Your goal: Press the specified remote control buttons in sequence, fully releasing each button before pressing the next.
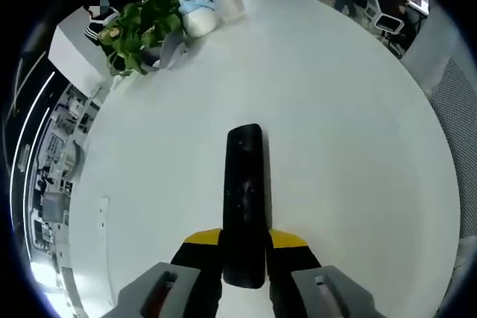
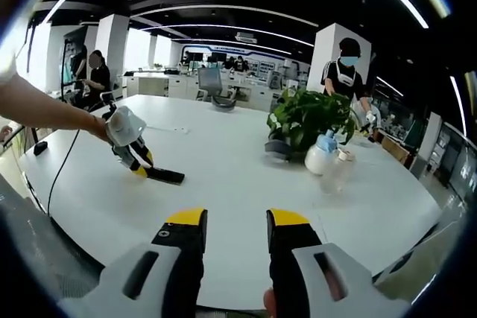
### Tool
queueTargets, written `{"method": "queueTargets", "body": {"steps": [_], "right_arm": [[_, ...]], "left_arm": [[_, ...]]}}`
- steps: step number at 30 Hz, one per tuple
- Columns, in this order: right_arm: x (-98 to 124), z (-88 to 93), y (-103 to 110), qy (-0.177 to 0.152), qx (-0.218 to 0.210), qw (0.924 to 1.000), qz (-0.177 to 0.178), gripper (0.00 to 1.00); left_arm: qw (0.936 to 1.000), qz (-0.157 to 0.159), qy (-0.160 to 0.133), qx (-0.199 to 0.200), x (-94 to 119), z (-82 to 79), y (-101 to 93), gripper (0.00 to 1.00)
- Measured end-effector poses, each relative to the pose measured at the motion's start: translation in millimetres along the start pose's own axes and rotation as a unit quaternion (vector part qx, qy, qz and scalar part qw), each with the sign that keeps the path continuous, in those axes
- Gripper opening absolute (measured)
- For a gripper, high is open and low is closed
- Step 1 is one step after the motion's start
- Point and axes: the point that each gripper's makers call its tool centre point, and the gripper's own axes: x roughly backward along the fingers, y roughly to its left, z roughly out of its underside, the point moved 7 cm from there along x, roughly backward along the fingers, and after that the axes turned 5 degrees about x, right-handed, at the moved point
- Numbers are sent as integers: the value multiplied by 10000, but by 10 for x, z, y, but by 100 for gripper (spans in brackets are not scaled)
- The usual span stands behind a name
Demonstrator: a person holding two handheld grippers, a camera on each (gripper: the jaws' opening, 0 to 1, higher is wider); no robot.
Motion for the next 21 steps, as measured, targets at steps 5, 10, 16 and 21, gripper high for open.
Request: {"method": "queueTargets", "body": {"steps": [5, 10, 16, 21], "right_arm": [[-2, -2, 12, -6, 14, 10000, -45, 32], [9, -16, 14, -39, 18, 10000, -20, 33], [21, -25, 15, -69, 28, 10000, 6, 34], [38, -51, 19, -169, -1, 9999, -18, 35]], "left_arm": [[10000, -50, 29, -34, -13, -10, -10, 22], [9989, -421, 144, -141, -26, 22, -18, 23], [9962, -788, -109, 369, 132, 72, -50, 25], [9889, -964, -546, 991, 427, 34, -129, 27]]}}
